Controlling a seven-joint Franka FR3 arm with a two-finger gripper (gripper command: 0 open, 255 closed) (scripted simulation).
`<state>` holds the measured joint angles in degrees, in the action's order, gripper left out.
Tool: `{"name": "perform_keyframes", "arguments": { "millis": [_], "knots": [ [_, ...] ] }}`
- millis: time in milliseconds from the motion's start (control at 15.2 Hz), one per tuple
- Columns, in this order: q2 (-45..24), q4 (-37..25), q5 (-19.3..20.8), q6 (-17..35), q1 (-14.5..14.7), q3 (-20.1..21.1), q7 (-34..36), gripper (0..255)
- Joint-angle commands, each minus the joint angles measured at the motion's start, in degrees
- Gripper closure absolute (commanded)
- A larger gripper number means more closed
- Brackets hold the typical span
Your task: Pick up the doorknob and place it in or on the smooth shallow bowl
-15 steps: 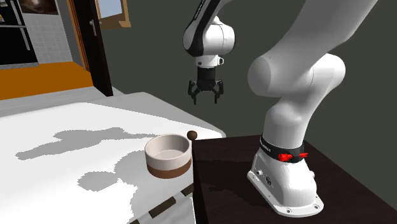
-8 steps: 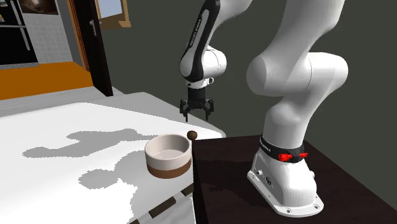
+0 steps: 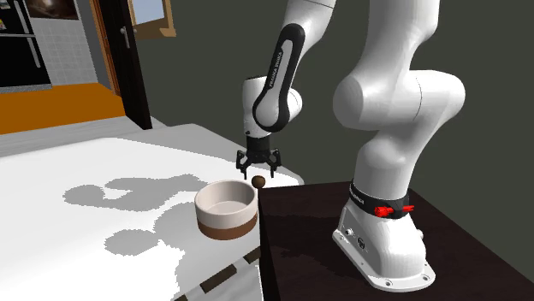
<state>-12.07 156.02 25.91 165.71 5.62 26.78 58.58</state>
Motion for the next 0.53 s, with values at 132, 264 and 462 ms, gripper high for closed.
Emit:
{"name": "perform_keyframes", "arguments": {
  "millis": [132, 264, 462],
  "knots": [
    [-4.13, -1.51, 7.24, 2.42, 4.6, -6.09, 5.58, 0],
    [-4.12, -1.51, 7.21, 2.43, 4.64, -6.12, 5.56, 0],
    [-4.12, -1.51, 7.21, 2.43, 4.64, -6.11, 5.55, 0]
  ]
}}
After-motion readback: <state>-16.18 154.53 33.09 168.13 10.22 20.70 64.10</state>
